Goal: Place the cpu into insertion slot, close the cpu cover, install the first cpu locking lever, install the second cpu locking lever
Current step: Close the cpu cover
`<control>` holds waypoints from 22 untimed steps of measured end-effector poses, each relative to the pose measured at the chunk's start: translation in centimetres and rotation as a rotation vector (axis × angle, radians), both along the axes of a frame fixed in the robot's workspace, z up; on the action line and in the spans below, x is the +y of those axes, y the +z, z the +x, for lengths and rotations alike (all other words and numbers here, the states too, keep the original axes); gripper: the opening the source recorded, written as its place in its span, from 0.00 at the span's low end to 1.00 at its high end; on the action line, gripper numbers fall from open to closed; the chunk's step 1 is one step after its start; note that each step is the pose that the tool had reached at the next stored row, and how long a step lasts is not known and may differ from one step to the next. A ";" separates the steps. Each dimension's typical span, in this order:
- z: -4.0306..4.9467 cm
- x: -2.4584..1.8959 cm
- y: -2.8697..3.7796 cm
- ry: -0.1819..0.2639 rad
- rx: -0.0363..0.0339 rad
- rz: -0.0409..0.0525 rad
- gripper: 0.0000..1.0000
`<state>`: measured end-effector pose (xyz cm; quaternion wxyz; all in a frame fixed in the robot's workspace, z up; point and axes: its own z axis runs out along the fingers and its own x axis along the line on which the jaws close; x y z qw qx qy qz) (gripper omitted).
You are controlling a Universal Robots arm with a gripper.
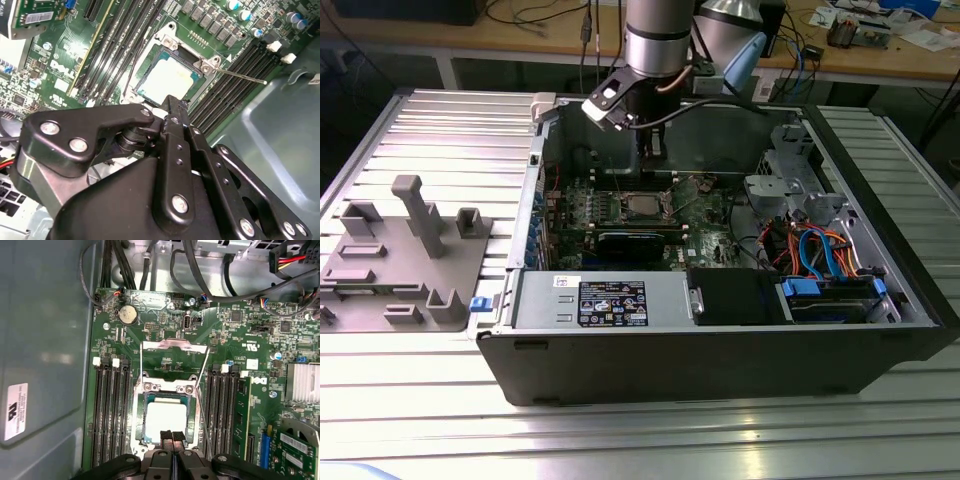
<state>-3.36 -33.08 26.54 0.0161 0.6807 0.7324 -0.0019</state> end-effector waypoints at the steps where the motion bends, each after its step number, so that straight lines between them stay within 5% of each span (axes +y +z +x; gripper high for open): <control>1: 0.00 0.00 0.24 0.000 0.0000 -0.0001 0.11; 22: 1.49 0.00 0.40 0.000 0.0000 0.0000 0.11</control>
